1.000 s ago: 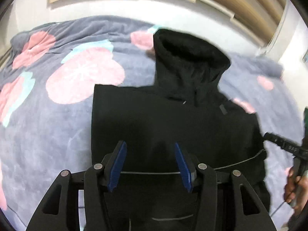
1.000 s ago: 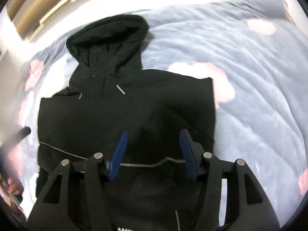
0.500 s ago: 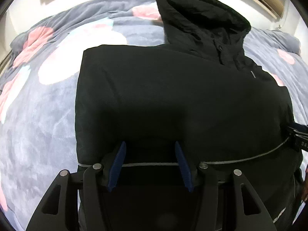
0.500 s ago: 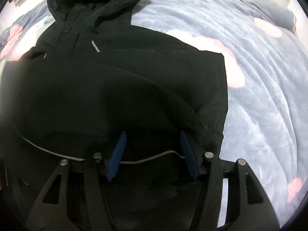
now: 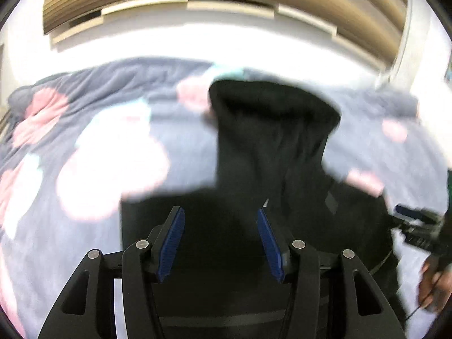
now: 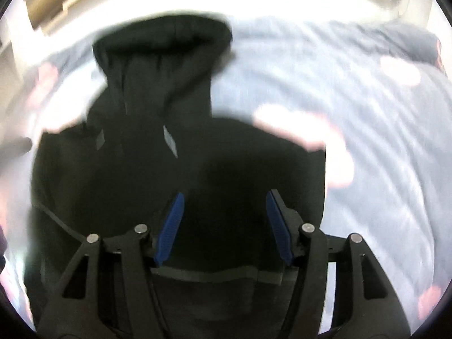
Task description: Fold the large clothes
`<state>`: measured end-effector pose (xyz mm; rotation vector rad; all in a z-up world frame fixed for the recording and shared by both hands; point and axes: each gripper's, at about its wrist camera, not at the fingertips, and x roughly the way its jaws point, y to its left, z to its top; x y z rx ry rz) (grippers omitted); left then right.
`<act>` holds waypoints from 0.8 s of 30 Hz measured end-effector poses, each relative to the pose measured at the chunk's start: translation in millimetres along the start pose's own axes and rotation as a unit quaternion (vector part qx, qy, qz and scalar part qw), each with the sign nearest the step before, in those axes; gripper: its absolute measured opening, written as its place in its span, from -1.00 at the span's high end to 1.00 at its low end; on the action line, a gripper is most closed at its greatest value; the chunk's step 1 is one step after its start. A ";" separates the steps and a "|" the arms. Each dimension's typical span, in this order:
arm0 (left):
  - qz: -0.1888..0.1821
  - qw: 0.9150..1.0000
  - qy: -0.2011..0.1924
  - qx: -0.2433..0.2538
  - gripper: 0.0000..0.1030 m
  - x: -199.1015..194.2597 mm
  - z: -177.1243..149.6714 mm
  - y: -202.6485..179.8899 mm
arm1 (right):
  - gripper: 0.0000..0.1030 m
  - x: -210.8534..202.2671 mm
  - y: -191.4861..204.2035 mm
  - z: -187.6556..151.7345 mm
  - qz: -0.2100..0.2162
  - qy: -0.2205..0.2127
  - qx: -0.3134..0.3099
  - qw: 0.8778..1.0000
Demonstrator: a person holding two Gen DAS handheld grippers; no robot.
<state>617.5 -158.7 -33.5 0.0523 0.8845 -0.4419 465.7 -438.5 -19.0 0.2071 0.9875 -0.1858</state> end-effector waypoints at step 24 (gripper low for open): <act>0.015 0.996 0.053 -0.065 0.83 171.1 135.3 25.9 | 0.96 120.4 -10.6 155.7 0.055 -0.006 0.071 0.996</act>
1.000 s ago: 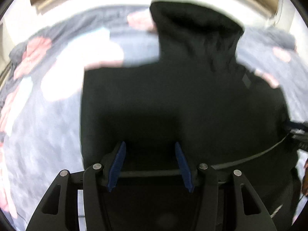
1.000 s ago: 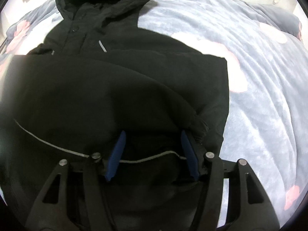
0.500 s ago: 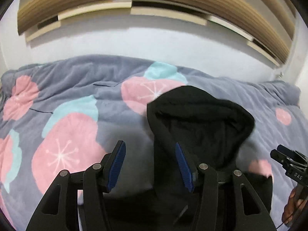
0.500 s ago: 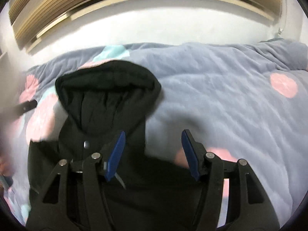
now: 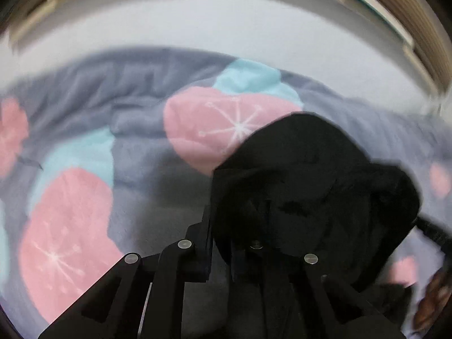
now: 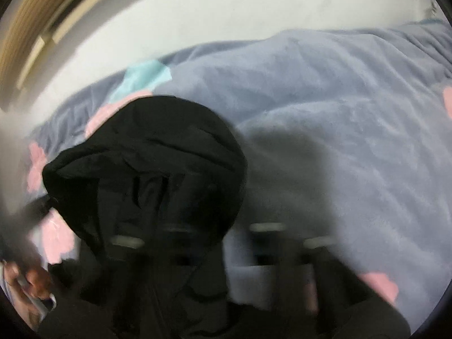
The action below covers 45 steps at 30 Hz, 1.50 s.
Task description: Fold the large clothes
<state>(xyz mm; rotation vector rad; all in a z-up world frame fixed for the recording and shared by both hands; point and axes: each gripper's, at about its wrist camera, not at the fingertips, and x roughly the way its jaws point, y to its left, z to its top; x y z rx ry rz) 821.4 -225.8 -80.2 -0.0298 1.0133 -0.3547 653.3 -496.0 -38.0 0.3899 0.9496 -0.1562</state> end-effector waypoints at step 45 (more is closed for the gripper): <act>-0.072 0.997 0.041 -0.006 0.29 51.9 -75.8 16.3 | 0.27 57.5 49.1 -68.8 0.030 0.082 -0.116 0.989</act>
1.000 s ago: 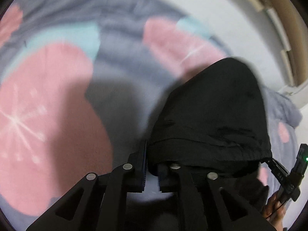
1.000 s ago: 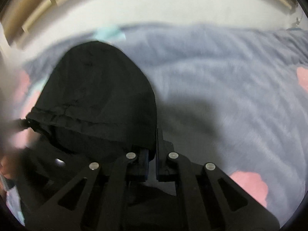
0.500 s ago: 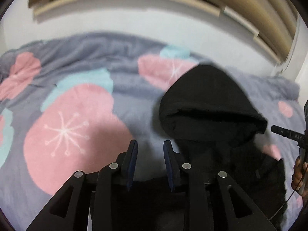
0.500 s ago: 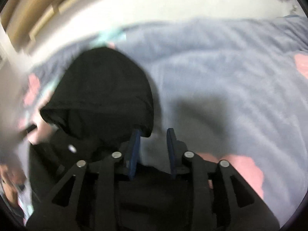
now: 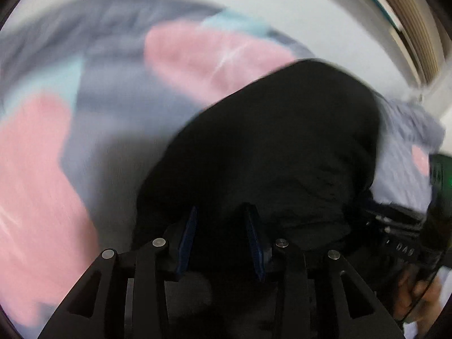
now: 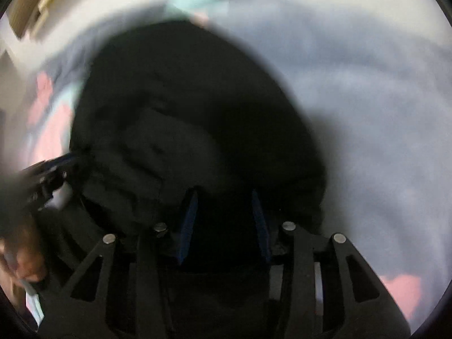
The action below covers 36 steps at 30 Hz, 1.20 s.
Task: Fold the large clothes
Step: 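Fold the hood down onto the jacket body with both grippers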
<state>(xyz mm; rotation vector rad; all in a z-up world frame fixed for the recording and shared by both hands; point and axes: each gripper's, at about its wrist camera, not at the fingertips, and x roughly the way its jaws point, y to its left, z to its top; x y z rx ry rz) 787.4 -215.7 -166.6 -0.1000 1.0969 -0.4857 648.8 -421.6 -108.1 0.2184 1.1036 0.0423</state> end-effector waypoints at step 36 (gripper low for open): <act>0.036 0.997 0.031 0.055 -0.21 14.8 42.9 -7.0 | -0.66 -3.0 -46.6 27.7 0.069 0.011 0.042 0.997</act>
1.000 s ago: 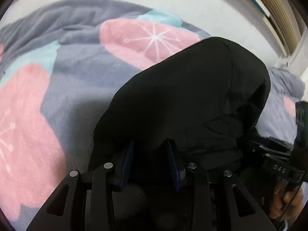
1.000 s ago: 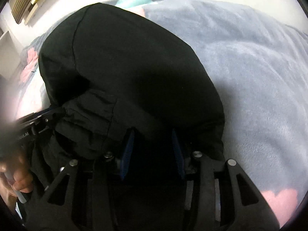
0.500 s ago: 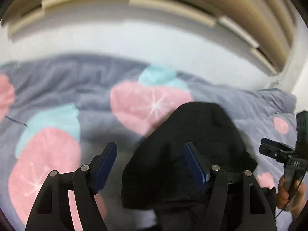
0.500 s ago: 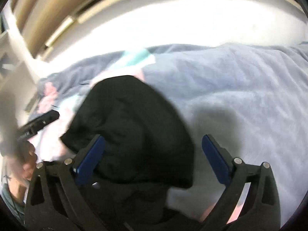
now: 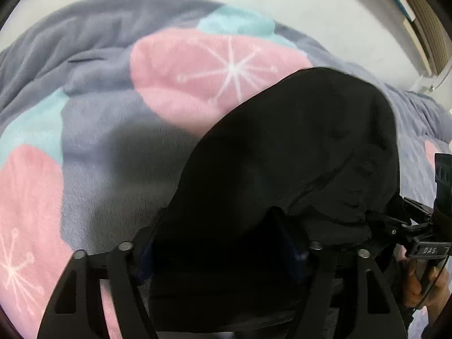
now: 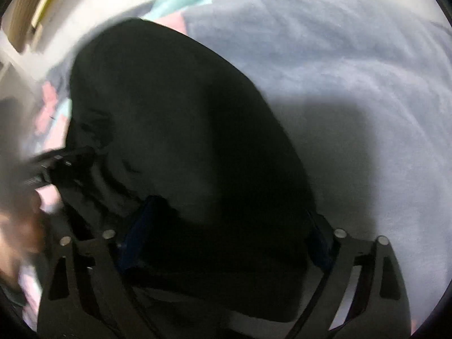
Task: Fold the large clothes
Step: 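Fold the hood down onto the jacket body with both grippers, then grasp the jacket's piped hem edge with both grippers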
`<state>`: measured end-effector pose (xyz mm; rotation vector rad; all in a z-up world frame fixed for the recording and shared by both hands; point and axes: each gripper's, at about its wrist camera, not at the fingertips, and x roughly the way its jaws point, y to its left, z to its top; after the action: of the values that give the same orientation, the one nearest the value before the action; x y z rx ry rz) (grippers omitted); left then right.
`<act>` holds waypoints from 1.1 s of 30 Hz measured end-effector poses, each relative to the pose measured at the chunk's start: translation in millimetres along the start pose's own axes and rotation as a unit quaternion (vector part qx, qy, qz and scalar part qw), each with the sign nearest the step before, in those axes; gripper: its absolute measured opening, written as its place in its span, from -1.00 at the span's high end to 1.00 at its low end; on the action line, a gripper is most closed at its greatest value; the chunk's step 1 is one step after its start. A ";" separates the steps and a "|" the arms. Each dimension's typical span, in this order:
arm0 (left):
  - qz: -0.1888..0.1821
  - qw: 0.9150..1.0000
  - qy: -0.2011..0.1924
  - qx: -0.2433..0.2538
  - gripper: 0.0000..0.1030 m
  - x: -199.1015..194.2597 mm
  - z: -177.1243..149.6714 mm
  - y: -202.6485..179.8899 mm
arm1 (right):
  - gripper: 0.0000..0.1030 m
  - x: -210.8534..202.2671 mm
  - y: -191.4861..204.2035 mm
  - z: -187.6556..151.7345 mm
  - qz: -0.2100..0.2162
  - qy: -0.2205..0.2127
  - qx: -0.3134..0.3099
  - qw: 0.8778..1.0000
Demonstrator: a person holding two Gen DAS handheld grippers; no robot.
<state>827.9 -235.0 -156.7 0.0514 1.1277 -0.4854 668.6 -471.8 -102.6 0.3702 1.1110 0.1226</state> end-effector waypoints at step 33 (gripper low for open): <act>0.007 0.993 -0.109 -0.034 0.57 -269.0 -316.3 39.3 | 0.45 -205.5 92.2 -291.7 -0.131 -0.126 -0.066 0.981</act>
<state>483.0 -17.9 -68.0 -0.0516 0.9282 -0.4284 325.2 -376.2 -9.0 0.1136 0.8868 -0.0823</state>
